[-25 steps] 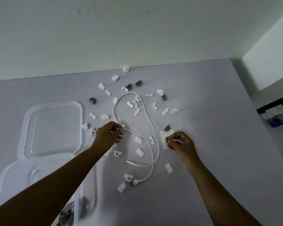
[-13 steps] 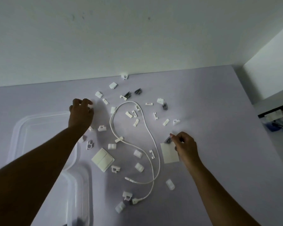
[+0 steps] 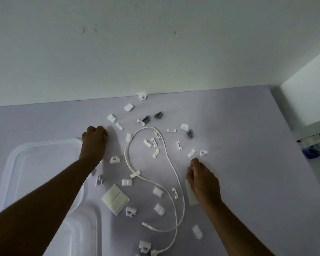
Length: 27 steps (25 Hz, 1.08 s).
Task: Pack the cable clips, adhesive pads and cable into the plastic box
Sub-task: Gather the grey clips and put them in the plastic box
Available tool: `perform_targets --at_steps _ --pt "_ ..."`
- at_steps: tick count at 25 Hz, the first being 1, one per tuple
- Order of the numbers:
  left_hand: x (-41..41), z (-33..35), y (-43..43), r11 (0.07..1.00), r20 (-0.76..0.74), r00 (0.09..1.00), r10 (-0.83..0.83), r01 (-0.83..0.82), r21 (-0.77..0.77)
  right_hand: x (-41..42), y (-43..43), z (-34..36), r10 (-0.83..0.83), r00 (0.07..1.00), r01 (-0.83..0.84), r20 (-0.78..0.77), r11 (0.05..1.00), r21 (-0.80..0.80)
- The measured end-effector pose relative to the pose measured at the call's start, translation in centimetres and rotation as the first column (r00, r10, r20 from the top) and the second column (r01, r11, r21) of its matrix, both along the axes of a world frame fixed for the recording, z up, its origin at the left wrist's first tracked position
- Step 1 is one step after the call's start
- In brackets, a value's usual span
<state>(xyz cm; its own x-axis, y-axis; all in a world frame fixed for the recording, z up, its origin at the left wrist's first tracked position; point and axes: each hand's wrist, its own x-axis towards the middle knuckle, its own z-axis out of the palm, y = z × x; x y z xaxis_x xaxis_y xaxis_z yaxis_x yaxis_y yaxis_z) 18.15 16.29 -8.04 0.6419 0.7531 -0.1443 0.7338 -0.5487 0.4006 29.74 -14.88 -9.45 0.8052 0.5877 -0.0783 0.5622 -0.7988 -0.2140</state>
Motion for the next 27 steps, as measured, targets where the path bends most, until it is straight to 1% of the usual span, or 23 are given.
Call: perform_targets --at_steps 4,5,6,7,8,9,10,11,12,13,14,15,16,17,18,19,20,21,22,23,24,25,27 --pt "-0.8 -0.4 -0.4 0.995 0.031 0.996 -0.084 0.082 0.050 -0.6 -0.4 -0.7 0.131 0.973 -0.147 0.192 0.986 0.073" --pt "-0.9 -0.5 -0.4 0.993 0.034 0.994 -0.106 0.104 0.052 -0.7 -0.5 -0.9 0.150 0.964 -0.175 0.218 0.979 0.101" --pt "-1.0 -0.6 -0.3 0.994 0.051 0.993 -0.108 0.106 0.034 -0.5 -0.6 -1.1 0.144 0.970 -0.177 0.197 0.971 0.162" --pt "-1.0 -0.6 -0.1 0.997 0.087 0.993 -0.075 0.075 -0.003 0.0 -0.5 -1.1 0.110 0.989 -0.133 0.102 0.956 0.260" --pt "-0.9 -0.6 0.1 0.998 0.145 0.989 0.002 0.008 -0.063 0.6 -0.2 -0.8 0.041 0.998 -0.022 -0.044 0.924 0.382" --pt "-0.7 -0.5 0.2 0.984 0.221 0.968 0.119 -0.084 -0.160 1.2 0.3 -0.5 -0.038 0.964 0.173 -0.265 0.842 0.511" --pt "-0.4 -0.3 0.1 0.931 0.303 0.913 0.271 -0.169 -0.322 2.1 0.9 0.0 -0.064 0.824 0.449 -0.563 0.681 0.579" --pt "0.0 0.1 -0.2 0.811 0.364 0.817 0.448 -0.201 -0.549 2.9 1.7 0.7 0.008 0.564 0.728 -0.826 0.468 0.502" --pt "0.7 0.7 -0.6 0.611 0.374 0.684 0.627 -0.134 -0.780 3.8 2.3 1.5 0.147 0.281 0.904 -0.948 0.292 0.313" --pt "1.5 1.3 -1.0 0.366 0.299 0.552 0.778 -0.011 -0.931 4.8 2.6 2.1 0.270 0.099 0.963 -0.958 0.215 0.160" --pt "2.3 1.8 -1.3 0.146 0.182 0.453 0.873 0.113 -0.983 5.7 2.7 2.5 0.331 0.032 0.971 -0.943 0.214 0.108" --pt "3.1 2.1 -1.4 0.017 0.093 0.420 0.903 0.182 -0.983 6.5 2.9 3.0 0.338 0.042 0.960 -0.940 0.248 0.132" --pt "4.0 2.4 -1.6 -0.035 0.056 0.434 0.899 0.198 -0.980 7.1 3.1 3.2 0.309 0.093 0.938 -0.946 0.292 0.188" --pt "5.0 2.7 -1.7 -0.026 0.062 0.483 0.873 0.172 -0.985 7.6 3.4 3.4 0.239 0.165 0.908 -0.957 0.341 0.242" --pt "6.1 2.9 -1.9 0.047 0.098 0.556 0.825 0.106 -0.993 8.1 3.8 3.4 0.141 0.268 0.864 -0.953 0.401 0.303" --pt "7.2 2.9 -2.1 0.203 0.158 0.652 0.741 0.007 -0.979 8.7 4.2 3.2 0.010 0.412 0.792 -0.911 0.491 0.363" --pt "8.2 2.8 -2.3 0.435 0.221 0.771 0.597 -0.080 -0.897 9.1 4.5 3.0 -0.116 0.585 0.678 -0.803 0.613 0.406" --pt "9.2 2.5 -2.4 0.693 0.254 0.884 0.392 -0.103 -0.714 9.5 5.0 2.7 -0.203 0.746 0.539 -0.634 0.744 0.395" --pt "10.0 2.2 -2.6 0.880 0.241 0.956 0.170 -0.038 -0.473 9.6 5.4 2.5 -0.233 0.851 0.419 -0.470 0.842 0.341" --pt "10.7 2.0 -2.7 0.961 0.205 0.979 -0.002 0.059 -0.269 9.6 5.8 2.4 -0.241 0.902 0.346 -0.357 0.900 0.265" --pt "11.3 2.0 -2.8 0.979 0.164 0.980 -0.114 0.139 -0.148 9.6 6.0 2.4 -0.244 0.925 0.308 -0.291 0.930 0.199" --pt "11.6 1.8 -3.0 0.978 0.111 0.976 -0.187 0.196 -0.077 9.6 6.3 2.1 -0.245 0.937 0.288 -0.249 0.945 0.154" --pt "12.2 1.1 -3.0 0.966 -0.001 0.966 -0.257 0.257 0.005 9.7 6.6 1.8 -0.236 0.953 0.255 -0.191 0.964 0.082"
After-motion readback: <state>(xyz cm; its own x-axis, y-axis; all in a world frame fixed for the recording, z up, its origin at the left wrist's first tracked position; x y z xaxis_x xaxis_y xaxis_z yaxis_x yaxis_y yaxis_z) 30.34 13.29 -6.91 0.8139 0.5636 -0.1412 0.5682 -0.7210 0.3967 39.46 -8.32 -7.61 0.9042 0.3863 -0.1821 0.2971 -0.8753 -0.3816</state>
